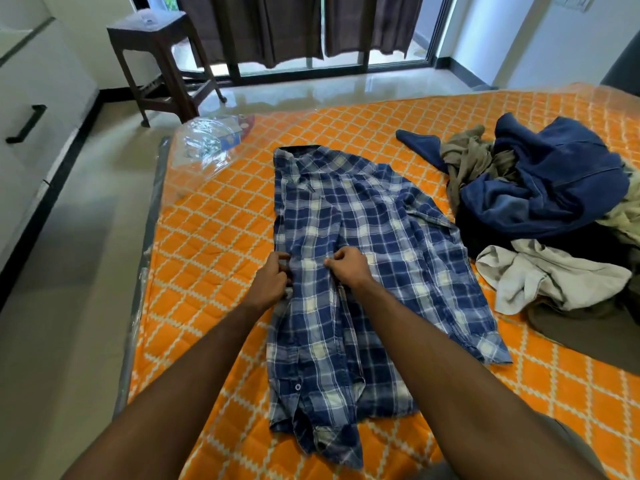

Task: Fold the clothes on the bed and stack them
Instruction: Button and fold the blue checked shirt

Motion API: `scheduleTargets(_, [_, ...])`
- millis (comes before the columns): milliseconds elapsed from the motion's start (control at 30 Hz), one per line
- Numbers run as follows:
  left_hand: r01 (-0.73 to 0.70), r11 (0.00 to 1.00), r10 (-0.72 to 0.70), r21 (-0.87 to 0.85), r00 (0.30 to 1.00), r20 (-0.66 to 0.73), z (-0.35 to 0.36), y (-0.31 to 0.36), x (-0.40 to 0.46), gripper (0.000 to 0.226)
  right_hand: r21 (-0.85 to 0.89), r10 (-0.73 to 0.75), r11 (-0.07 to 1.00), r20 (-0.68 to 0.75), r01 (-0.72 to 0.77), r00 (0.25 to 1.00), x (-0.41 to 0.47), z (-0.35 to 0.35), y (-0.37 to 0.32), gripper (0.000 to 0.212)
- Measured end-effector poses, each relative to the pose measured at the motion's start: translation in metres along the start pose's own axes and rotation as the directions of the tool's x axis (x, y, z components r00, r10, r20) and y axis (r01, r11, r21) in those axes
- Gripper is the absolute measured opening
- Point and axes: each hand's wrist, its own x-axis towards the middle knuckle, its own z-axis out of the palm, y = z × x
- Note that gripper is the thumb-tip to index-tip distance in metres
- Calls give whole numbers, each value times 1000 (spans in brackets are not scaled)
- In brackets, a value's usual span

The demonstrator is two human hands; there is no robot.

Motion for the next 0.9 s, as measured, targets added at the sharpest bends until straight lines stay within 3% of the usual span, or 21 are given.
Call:
scheduleTargets(167, [-17,997,23,70,996,-90,3,-9,4,33,160,146,980,-156,-121,977,2,-19,20,10])
scheduleTargets(333, [-42,952,91,303,985,-149,9,-6,16,49,269,150,953,-11,-141,989,-1,-24,29,21])
scheduleTargets(533, [25,939,53,344,975,-215,5,3,25,45,317,69,941,151,-114,986,-2,-24,26,23])
scheduleTargets(700, [-64,844,213,533,951,-223,9,10,32,43,400,25,912,174,-94,984,-1,-22,26,18])
scheduleTargets(800, [9,865,117,501,968,-220,13,20,39,46,426,-2,901,200,-85,980,-2,-20,22,16])
scheduleTargets(900, [12,934,78,357,969,-236,14,24,51,28,422,0,902,211,-91,978,-2,-19,21,16])
